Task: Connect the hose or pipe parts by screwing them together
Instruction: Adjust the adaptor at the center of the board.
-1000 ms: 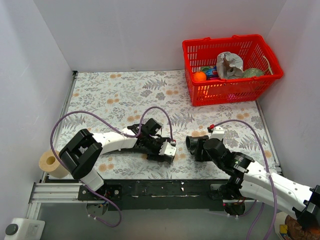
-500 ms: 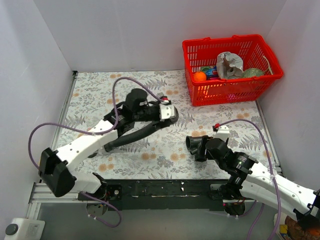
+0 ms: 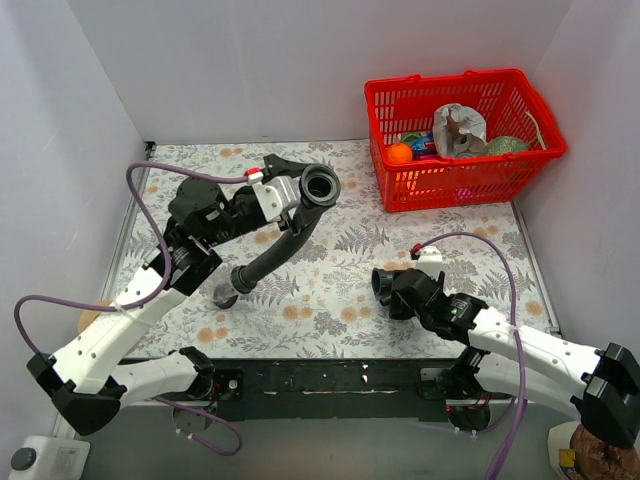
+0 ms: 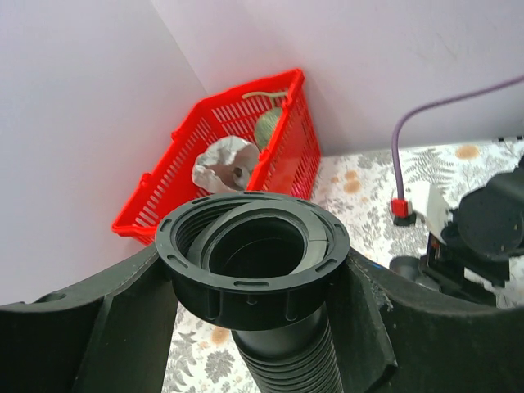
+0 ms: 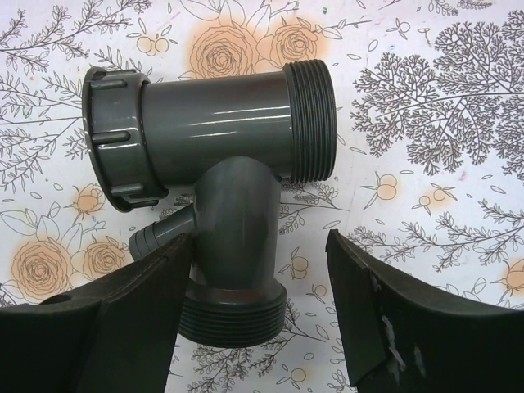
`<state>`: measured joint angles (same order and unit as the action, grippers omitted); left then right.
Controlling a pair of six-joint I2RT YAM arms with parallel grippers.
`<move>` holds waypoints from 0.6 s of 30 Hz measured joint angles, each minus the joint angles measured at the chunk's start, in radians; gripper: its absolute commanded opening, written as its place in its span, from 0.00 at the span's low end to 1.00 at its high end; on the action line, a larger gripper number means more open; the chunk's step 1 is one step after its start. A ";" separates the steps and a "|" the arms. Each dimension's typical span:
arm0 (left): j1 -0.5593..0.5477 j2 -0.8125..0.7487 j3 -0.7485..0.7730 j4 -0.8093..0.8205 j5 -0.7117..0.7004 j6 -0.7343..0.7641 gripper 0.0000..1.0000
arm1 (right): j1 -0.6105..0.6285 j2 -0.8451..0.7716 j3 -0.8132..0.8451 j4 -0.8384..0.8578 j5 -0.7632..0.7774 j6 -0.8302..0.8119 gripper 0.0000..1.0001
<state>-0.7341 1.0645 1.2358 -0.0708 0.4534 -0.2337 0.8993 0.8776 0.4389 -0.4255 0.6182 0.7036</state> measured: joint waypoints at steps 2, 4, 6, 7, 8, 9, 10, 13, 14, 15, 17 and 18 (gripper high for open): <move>0.000 -0.010 0.026 -0.004 -0.013 -0.011 0.18 | -0.003 0.013 0.005 0.010 -0.006 -0.001 0.73; 0.000 -0.019 0.048 -0.003 -0.029 -0.017 0.19 | -0.003 0.019 0.011 0.009 -0.011 -0.003 0.71; 0.000 -0.031 0.062 -0.002 -0.043 -0.018 0.20 | -0.003 0.018 0.026 0.007 -0.012 -0.010 0.70; 0.000 -0.033 0.069 -0.003 -0.050 -0.020 0.20 | -0.003 0.018 0.034 0.006 -0.012 -0.016 0.70; 0.000 -0.034 0.083 -0.003 -0.058 -0.022 0.19 | -0.003 0.017 0.050 0.003 -0.011 -0.026 0.70; 0.000 -0.034 0.097 -0.003 -0.071 -0.024 0.19 | -0.003 0.017 0.065 0.002 -0.011 -0.031 0.70; 0.000 -0.033 0.108 0.000 -0.084 -0.026 0.19 | -0.003 0.017 0.080 0.002 -0.011 -0.037 0.70; 0.000 -0.040 0.125 0.011 -0.116 -0.029 0.19 | -0.008 0.045 0.122 -0.002 -0.011 -0.042 0.72; 0.000 -0.045 0.125 0.012 -0.125 -0.029 0.19 | -0.011 0.071 0.137 -0.008 -0.009 -0.040 0.73; 0.000 -0.051 0.125 0.011 -0.129 -0.029 0.19 | -0.014 0.101 0.151 -0.016 -0.005 -0.036 0.73; 0.000 -0.064 0.125 0.008 -0.133 -0.029 0.18 | -0.023 0.156 0.164 -0.029 0.003 -0.026 0.74; 0.000 -0.071 0.125 0.004 -0.135 -0.029 0.18 | -0.029 0.179 0.165 -0.040 0.006 -0.024 0.75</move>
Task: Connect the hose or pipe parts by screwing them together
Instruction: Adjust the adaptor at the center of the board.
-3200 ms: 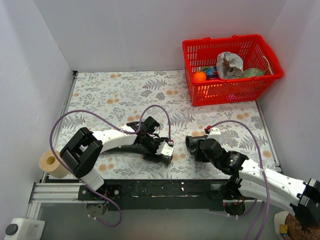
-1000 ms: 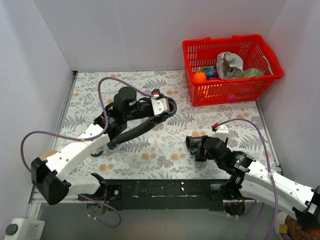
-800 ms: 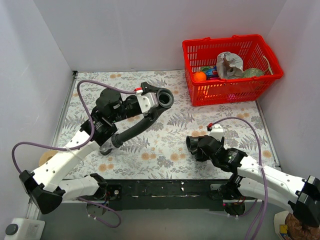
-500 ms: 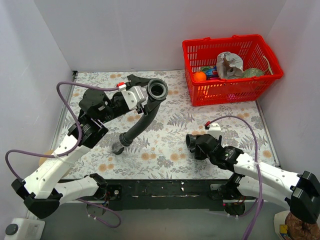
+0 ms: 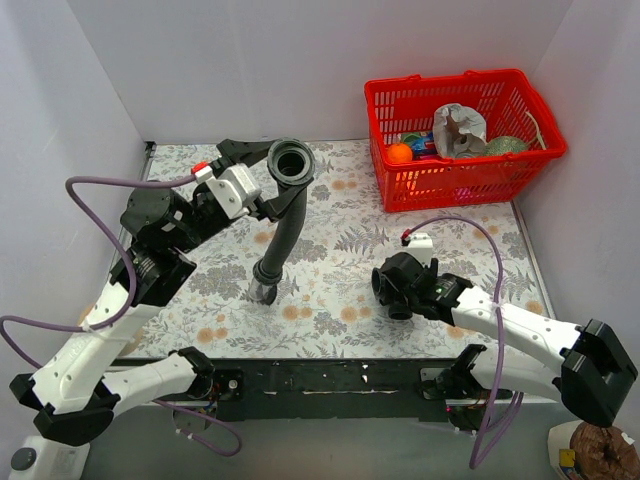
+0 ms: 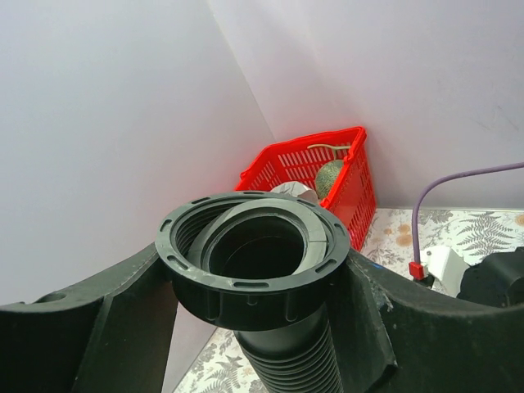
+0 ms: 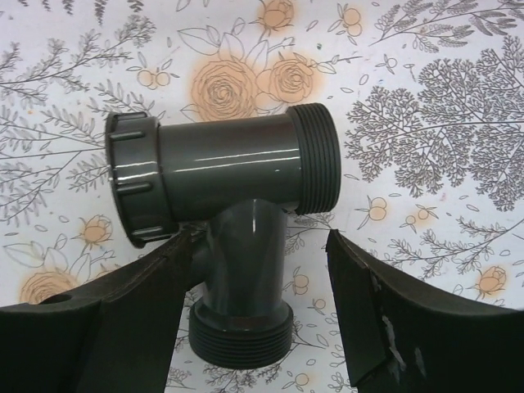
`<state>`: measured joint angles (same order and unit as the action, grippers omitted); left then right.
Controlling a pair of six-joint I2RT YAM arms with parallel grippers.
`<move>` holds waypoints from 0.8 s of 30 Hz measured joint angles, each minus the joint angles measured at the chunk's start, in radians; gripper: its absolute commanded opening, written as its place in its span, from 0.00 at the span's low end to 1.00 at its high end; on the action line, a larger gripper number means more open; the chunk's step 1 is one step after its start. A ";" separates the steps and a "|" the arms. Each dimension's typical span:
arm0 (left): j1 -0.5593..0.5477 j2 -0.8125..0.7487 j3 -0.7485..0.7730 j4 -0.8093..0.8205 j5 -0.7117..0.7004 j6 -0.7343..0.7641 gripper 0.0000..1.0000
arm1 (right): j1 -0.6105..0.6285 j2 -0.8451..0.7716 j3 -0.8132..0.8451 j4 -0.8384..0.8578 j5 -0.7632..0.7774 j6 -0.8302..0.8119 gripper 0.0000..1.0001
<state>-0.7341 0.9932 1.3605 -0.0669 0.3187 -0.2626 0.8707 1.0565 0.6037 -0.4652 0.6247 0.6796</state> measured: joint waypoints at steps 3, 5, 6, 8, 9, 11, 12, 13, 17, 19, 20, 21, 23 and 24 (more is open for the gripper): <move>0.000 -0.022 0.000 -0.014 -0.008 0.001 0.19 | -0.023 0.016 0.000 -0.014 0.004 0.001 0.75; 0.000 -0.033 0.000 -0.020 -0.015 0.002 0.19 | -0.048 0.016 0.004 -0.007 0.002 -0.006 0.74; 0.000 -0.038 0.000 -0.023 -0.018 0.001 0.19 | -0.060 0.016 0.005 -0.003 0.000 -0.012 0.73; 0.000 -0.044 0.002 -0.030 -0.023 0.000 0.20 | -0.077 0.020 0.014 -0.003 -0.005 -0.024 0.70; 0.000 -0.045 0.005 -0.033 -0.025 -0.001 0.20 | -0.084 0.026 0.021 -0.003 -0.008 -0.028 0.64; 0.000 -0.045 0.016 -0.038 -0.032 -0.003 0.20 | -0.086 0.032 0.029 -0.004 -0.017 -0.029 0.58; 0.000 -0.045 0.019 -0.039 -0.037 -0.004 0.20 | -0.086 0.031 0.029 -0.004 -0.022 -0.029 0.56; 0.000 -0.047 0.023 -0.039 -0.042 -0.004 0.20 | -0.087 0.029 0.028 -0.005 -0.027 -0.028 0.54; 0.000 -0.066 0.023 -0.044 -0.052 -0.004 0.21 | -0.100 -0.013 0.019 -0.010 -0.046 -0.025 0.50; 0.000 -0.077 0.023 -0.047 -0.054 -0.004 0.21 | -0.114 -0.040 0.008 -0.016 -0.051 -0.025 0.47; 0.000 -0.083 0.023 -0.047 -0.055 -0.004 0.21 | -0.120 -0.048 0.002 -0.019 -0.054 -0.025 0.46; 0.000 -0.089 0.023 -0.047 -0.056 -0.003 0.21 | -0.126 -0.052 -0.005 -0.026 -0.058 -0.025 0.45; 0.000 -0.098 0.023 -0.048 -0.058 -0.003 0.21 | -0.132 -0.054 -0.021 -0.044 -0.070 -0.017 0.45; 0.000 -0.101 0.023 -0.049 -0.058 -0.003 0.21 | -0.134 -0.057 -0.029 -0.055 -0.078 -0.008 0.43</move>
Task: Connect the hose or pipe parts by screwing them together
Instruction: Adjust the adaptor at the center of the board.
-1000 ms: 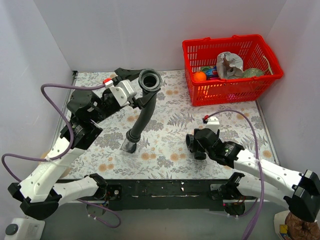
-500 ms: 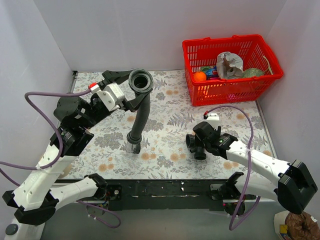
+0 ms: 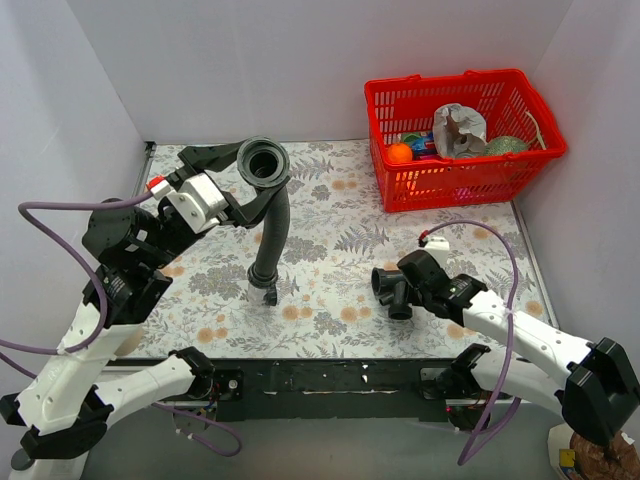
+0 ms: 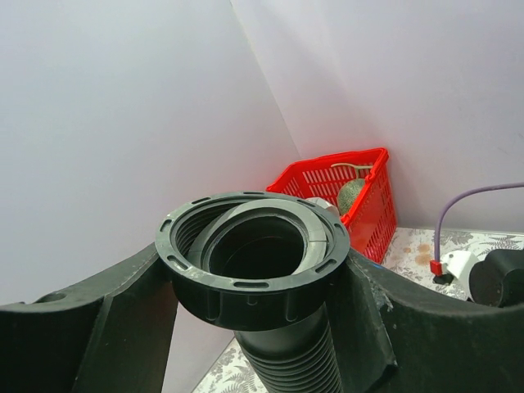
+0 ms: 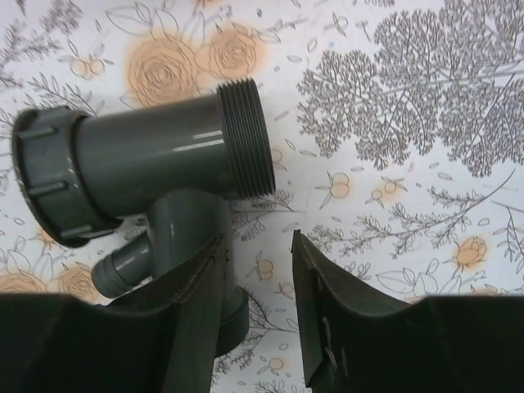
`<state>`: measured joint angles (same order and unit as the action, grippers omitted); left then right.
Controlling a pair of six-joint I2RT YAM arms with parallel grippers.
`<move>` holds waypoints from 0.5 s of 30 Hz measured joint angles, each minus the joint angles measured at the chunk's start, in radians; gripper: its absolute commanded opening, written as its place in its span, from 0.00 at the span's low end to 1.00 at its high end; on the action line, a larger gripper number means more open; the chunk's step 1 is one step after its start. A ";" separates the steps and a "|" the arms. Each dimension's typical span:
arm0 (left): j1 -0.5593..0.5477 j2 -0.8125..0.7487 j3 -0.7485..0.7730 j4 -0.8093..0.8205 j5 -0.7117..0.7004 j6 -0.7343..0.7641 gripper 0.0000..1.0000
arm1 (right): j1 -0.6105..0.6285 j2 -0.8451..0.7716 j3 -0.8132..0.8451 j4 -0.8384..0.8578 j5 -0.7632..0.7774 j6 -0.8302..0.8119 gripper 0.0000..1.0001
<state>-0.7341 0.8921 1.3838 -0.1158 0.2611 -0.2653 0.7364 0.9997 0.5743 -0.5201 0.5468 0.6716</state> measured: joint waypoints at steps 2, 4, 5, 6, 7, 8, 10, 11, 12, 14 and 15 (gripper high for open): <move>0.000 -0.004 0.000 -0.002 -0.001 0.003 0.21 | -0.002 -0.021 -0.017 -0.036 -0.016 0.023 0.40; 0.000 -0.005 0.000 -0.004 -0.003 0.006 0.21 | -0.002 -0.068 -0.035 -0.068 -0.032 0.043 0.33; 0.000 -0.005 0.000 -0.004 -0.003 0.007 0.21 | -0.002 -0.097 -0.044 -0.080 -0.039 0.054 0.28; 0.000 -0.005 0.000 -0.004 -0.003 0.007 0.21 | -0.002 -0.127 -0.054 -0.088 -0.049 0.062 0.27; 0.000 -0.005 0.000 -0.004 -0.004 0.007 0.21 | -0.002 -0.149 -0.061 -0.095 -0.059 0.072 0.27; 0.000 -0.005 0.000 -0.004 -0.004 0.007 0.21 | -0.002 -0.163 -0.065 -0.105 -0.071 0.084 0.26; 0.000 -0.005 0.000 -0.004 -0.004 0.007 0.21 | -0.002 -0.161 -0.065 -0.115 -0.100 0.100 0.25; 0.000 -0.005 0.000 -0.004 -0.004 0.007 0.21 | -0.001 -0.151 -0.065 -0.114 -0.116 0.108 0.25; 0.000 -0.005 0.000 -0.004 -0.003 0.007 0.21 | 0.000 -0.134 -0.065 -0.114 -0.131 0.113 0.25; 0.000 -0.005 0.000 -0.004 -0.004 0.008 0.21 | 0.007 -0.101 -0.067 -0.109 -0.158 0.117 0.23; 0.000 -0.005 0.000 -0.004 -0.003 0.008 0.21 | 0.013 -0.087 -0.068 -0.105 -0.169 0.119 0.23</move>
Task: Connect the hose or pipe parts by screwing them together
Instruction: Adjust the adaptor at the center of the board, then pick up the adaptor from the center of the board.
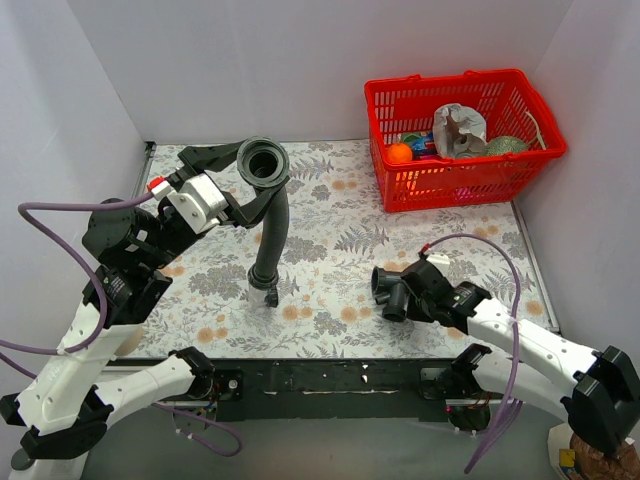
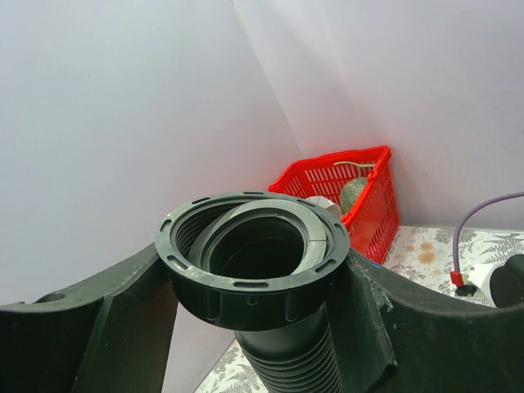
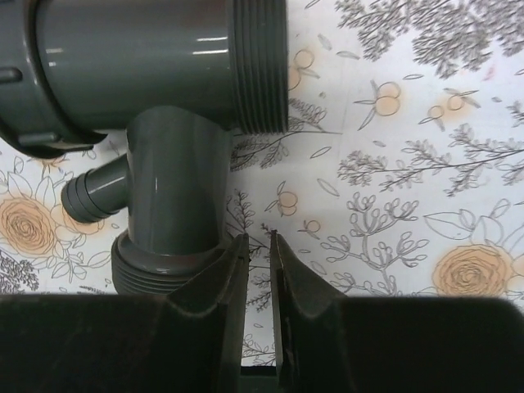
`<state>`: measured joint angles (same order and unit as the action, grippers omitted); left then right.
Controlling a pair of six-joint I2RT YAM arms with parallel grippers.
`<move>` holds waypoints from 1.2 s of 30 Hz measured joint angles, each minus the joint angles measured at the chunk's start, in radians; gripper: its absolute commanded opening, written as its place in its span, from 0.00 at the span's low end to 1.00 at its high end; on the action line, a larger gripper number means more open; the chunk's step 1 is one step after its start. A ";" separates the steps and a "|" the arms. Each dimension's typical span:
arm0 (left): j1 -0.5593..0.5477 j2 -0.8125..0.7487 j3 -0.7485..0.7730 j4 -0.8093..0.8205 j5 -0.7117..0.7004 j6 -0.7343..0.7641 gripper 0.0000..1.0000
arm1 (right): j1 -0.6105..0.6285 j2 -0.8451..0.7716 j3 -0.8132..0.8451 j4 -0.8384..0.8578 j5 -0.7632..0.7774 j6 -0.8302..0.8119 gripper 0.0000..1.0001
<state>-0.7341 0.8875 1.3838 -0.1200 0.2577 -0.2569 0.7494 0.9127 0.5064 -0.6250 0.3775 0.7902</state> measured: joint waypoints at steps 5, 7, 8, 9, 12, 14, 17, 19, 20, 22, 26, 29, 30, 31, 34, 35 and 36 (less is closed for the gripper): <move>0.000 0.000 0.000 0.000 0.000 0.010 0.22 | 0.050 0.091 0.003 0.046 -0.050 0.008 0.25; 0.000 0.000 0.001 0.000 0.000 0.014 0.22 | 0.092 0.147 0.013 0.068 -0.062 0.016 0.29; 0.000 0.000 0.001 0.000 -0.001 0.017 0.22 | 0.114 0.182 0.029 0.079 -0.069 0.019 0.34; 0.000 -0.001 0.001 0.000 -0.002 0.019 0.22 | 0.127 0.209 0.043 0.085 -0.073 0.021 0.36; 0.001 -0.002 0.001 0.000 -0.007 0.025 0.22 | 0.150 0.315 0.125 0.119 -0.085 0.020 0.51; 0.005 -0.003 0.001 0.000 -0.008 0.029 0.22 | 0.151 0.380 0.190 0.142 -0.090 0.010 0.57; 0.006 -0.005 0.001 -0.002 -0.015 0.036 0.22 | 0.151 0.460 0.331 0.135 -0.094 -0.027 0.62; 0.006 -0.006 0.001 -0.008 -0.016 0.041 0.22 | 0.151 0.474 0.423 0.110 -0.095 -0.056 0.66; 0.006 -0.007 0.001 -0.010 -0.016 0.041 0.22 | 0.148 0.463 0.455 0.103 -0.092 -0.070 0.70; 0.006 -0.008 0.001 -0.015 -0.016 0.040 0.22 | 0.134 0.404 0.479 0.101 -0.090 -0.100 0.74; 0.006 -0.008 0.001 -0.016 -0.011 0.036 0.22 | 0.032 0.282 0.479 0.087 -0.084 -0.164 0.78; 0.006 -0.008 0.001 -0.016 -0.006 0.031 0.23 | -0.030 0.306 0.479 0.066 -0.066 -0.192 0.79; 0.006 -0.008 0.001 -0.016 -0.006 0.028 0.23 | -0.035 0.330 0.479 0.057 -0.066 -0.196 0.79; 0.006 -0.008 0.001 -0.016 -0.005 0.026 0.23 | -0.037 0.359 0.478 0.051 -0.068 -0.201 0.79; 0.006 -0.011 0.001 -0.022 -0.004 0.022 0.23 | -0.036 0.418 0.448 0.054 -0.077 -0.216 0.79; 0.006 -0.013 0.001 -0.024 -0.003 0.021 0.23 | -0.036 0.427 0.439 0.052 -0.081 -0.219 0.79; 0.006 -0.014 0.001 -0.027 -0.003 0.019 0.23 | -0.036 0.435 0.436 0.051 -0.084 -0.221 0.79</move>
<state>-0.7277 0.8730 1.3849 -0.1474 0.2550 -0.2382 0.7136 1.3479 0.9421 -0.5735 0.2932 0.5690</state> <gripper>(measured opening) 0.613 0.789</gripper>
